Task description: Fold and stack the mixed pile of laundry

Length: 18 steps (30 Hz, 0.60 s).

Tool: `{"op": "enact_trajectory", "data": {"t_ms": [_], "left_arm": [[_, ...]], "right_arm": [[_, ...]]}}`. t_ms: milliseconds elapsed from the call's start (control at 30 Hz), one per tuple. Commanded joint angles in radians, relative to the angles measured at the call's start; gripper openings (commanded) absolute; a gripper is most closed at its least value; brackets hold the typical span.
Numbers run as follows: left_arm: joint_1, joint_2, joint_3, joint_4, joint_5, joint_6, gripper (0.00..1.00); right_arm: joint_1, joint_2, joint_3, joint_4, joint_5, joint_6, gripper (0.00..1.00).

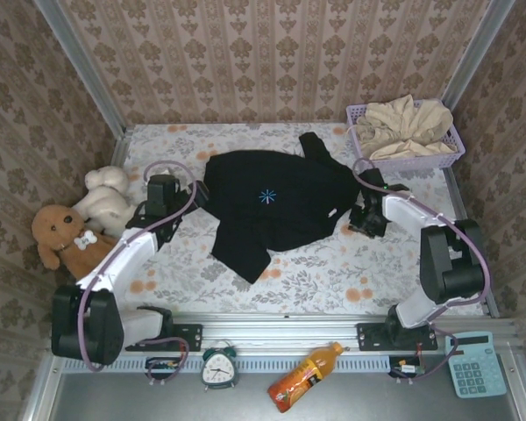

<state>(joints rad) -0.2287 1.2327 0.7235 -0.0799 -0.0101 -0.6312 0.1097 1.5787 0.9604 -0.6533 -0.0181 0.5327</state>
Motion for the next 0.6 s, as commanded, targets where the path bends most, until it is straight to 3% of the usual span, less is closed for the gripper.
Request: {"op": "enact_trajectory", "data": {"t_ms": [0,100,167,200,333,567], "left_arm": [[0.013,0.069,0.041,0.031,0.095,0.044,0.89],[0.023,0.150,0.069,0.055,0.146,0.054,0.65],[0.031,0.208,0.091,0.093,0.186,0.050,0.45],[0.032,0.232,0.105,0.098,0.192,0.049,0.40],[0.045,0.320,0.154,0.104,0.168,0.046,0.43],[0.092,0.363,0.154,0.089,0.181,0.021,0.52]], "right_arm": [[0.056,-0.044,0.056,-0.038,-0.019,-0.030,0.29],[0.210,-0.035,0.085,0.035,-0.026,0.026,0.24],[0.294,0.005,0.100,0.088,-0.027,0.060,0.14],[0.326,0.037,0.109,0.113,-0.032,0.075,0.10],[0.372,0.184,0.179,0.161,-0.023,0.115,0.10],[0.318,0.352,0.283,-0.058,0.086,0.050,0.12]]}}
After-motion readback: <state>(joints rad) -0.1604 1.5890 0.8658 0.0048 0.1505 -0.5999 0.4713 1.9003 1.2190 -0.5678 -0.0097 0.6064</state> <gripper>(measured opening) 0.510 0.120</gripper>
